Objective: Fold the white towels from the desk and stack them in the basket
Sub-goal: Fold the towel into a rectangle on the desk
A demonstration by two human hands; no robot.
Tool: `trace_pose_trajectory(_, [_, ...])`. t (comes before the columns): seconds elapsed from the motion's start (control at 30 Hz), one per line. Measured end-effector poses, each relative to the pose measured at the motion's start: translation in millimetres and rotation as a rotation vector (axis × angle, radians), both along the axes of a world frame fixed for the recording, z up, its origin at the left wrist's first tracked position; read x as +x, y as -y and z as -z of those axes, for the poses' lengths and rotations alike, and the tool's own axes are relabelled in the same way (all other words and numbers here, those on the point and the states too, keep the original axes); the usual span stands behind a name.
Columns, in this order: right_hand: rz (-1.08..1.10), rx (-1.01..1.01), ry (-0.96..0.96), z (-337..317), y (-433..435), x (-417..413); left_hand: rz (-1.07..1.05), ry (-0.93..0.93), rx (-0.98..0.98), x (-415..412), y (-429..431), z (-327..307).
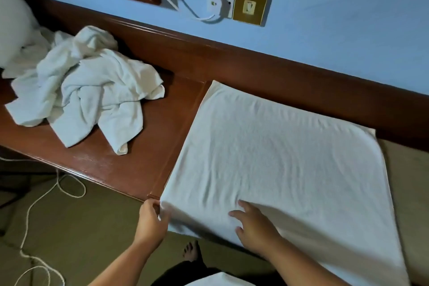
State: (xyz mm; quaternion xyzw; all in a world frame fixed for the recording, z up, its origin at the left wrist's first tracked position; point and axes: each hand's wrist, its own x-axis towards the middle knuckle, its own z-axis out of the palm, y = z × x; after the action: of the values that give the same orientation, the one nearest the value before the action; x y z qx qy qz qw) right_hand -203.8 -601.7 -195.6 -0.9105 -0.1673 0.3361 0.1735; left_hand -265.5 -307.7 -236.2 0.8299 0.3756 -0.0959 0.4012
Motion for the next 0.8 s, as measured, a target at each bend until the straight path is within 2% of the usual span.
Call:
trace_pose_trajectory(0.17, [0.027, 0.001, -0.057, -16.5, -60.8, 17.3, -0.189, -0.129, -0.162, 29.0, -1.9, -4.7])
trace_pose_trajectory(0.37, [0.028, -0.045, 0.004, -28.2, -75.0, 31.4, -0.222, -0.238, -0.162, 34.5, -1.6, 1.1])
trace_pose_trajectory(0.5, [0.007, -0.090, 0.033, -34.0, -82.0, 49.1, -0.012, -0.217, -0.119, 32.5, -9.8, 3.6])
trace_pose_trajectory(0.63, [-0.142, -0.110, 0.067, -39.7, -119.1, 65.8, 0.269, -0.133, -0.068, 25.7, -33.1, -8.1])
trace_pose_trajectory(0.7, [-0.253, -0.090, 0.125, -39.1, -140.1, 70.9, 0.329, -0.015, -0.050, 22.0, -38.3, -9.7])
trace_pose_trajectory(0.8, [-0.440, -0.080, 0.209, -31.0, -167.3, 79.8, 0.342, 0.087, -0.179, 11.7, -37.3, -12.8])
